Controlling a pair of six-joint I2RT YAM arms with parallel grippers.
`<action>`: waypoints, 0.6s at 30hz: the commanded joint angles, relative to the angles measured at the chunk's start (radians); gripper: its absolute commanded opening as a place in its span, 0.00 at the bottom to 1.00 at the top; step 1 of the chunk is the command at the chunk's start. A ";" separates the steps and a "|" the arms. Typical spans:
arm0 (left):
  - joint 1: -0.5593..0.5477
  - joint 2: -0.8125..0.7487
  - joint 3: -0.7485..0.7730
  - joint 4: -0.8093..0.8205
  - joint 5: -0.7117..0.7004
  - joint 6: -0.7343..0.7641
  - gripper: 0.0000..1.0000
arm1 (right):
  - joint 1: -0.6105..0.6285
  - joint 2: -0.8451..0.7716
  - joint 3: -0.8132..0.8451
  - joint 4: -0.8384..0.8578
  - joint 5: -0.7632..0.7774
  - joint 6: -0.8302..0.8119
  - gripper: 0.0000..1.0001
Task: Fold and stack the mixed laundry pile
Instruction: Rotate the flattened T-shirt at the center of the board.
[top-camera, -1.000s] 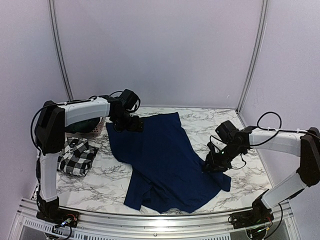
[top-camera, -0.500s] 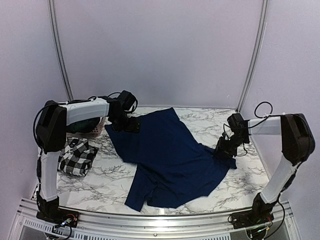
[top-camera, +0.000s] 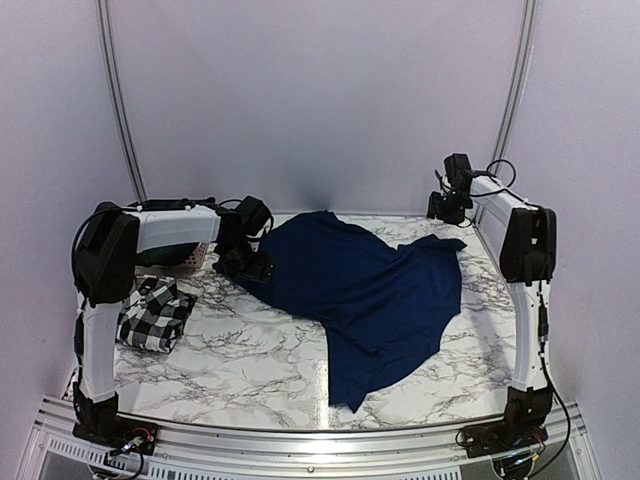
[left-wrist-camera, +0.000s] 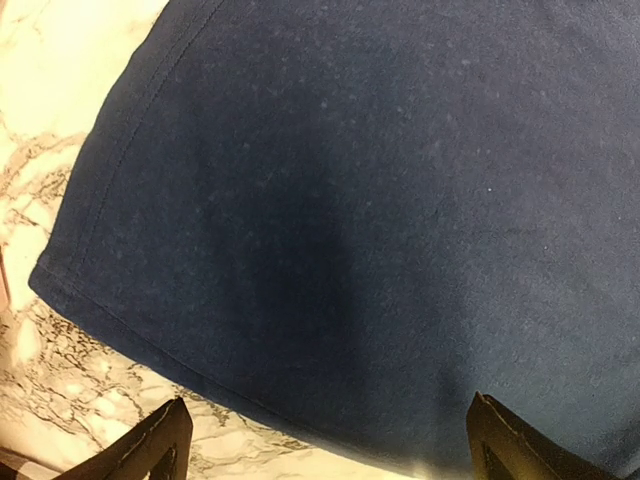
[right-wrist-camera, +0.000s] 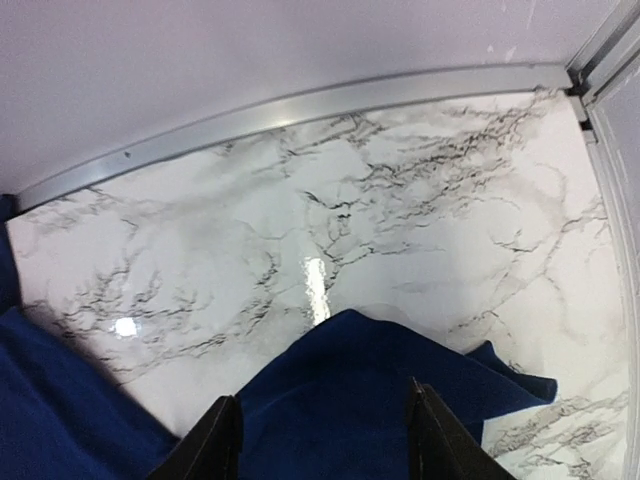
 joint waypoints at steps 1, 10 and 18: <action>-0.002 -0.029 0.029 -0.026 -0.029 0.050 0.99 | 0.046 -0.232 -0.161 -0.007 -0.085 -0.057 0.52; 0.013 0.078 0.146 -0.064 -0.037 0.048 0.99 | 0.228 -0.564 -0.779 0.106 -0.227 0.059 0.52; 0.029 0.191 0.220 -0.068 -0.026 0.015 0.99 | 0.266 -0.644 -1.094 0.209 -0.221 0.113 0.52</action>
